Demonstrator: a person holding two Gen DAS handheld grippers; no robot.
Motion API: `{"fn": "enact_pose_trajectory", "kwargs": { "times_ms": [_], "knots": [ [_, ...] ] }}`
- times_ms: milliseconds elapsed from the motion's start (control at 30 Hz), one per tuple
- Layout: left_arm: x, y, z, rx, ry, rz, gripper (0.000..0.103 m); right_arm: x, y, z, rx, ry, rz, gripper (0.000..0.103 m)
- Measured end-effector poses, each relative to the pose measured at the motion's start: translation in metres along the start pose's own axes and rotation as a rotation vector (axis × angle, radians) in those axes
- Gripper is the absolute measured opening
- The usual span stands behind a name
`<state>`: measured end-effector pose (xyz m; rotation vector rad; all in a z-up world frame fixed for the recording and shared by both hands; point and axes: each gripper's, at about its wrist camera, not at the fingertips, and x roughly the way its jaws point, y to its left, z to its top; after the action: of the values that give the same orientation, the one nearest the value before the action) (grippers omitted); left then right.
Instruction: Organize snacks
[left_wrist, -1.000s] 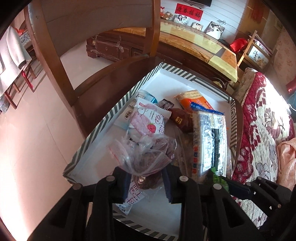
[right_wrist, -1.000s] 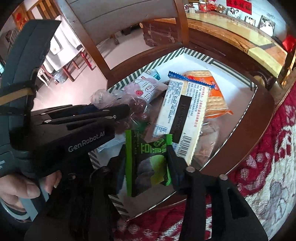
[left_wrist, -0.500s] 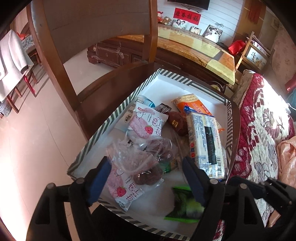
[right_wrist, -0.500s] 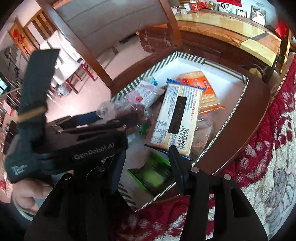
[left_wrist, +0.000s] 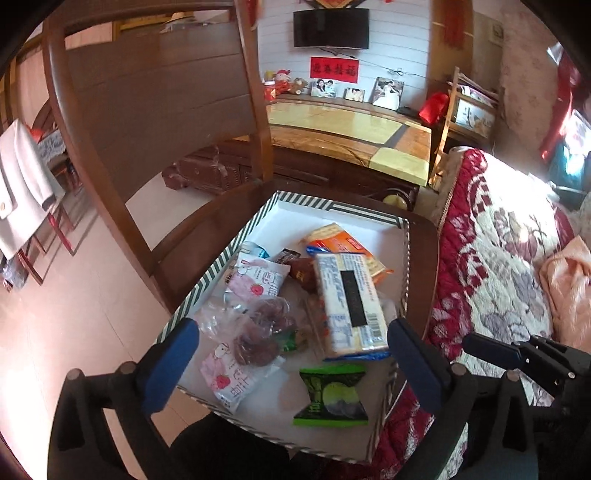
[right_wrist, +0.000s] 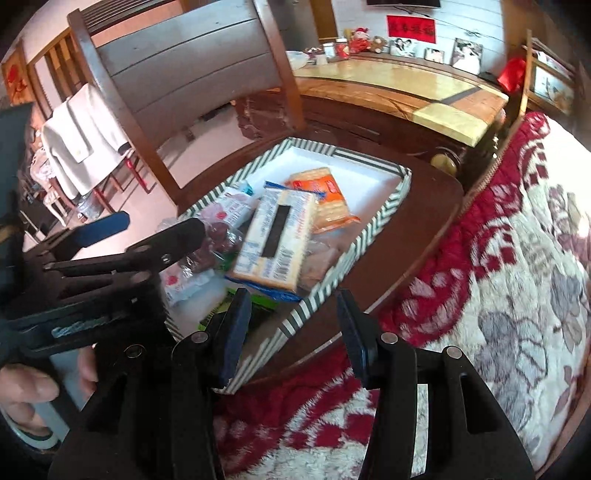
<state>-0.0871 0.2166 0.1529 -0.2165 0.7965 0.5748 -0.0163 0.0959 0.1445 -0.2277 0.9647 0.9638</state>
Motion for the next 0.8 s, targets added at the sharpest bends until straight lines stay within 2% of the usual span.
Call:
{"fn": "enact_pose_trajectory", "kwargs": {
  "times_ms": [300,800],
  "knots": [
    [-0.01,-0.008,-0.008,-0.003,-0.002,-0.053,0.103,-0.008,-0.011,-0.012,0.038,0.002,-0.011,0.048],
    [-0.011,-0.013,-0.012,0.012,0.004,-0.055,0.103,-0.006,-0.012,-0.015,0.045,0.025,-0.006,0.048]
  ]
}}
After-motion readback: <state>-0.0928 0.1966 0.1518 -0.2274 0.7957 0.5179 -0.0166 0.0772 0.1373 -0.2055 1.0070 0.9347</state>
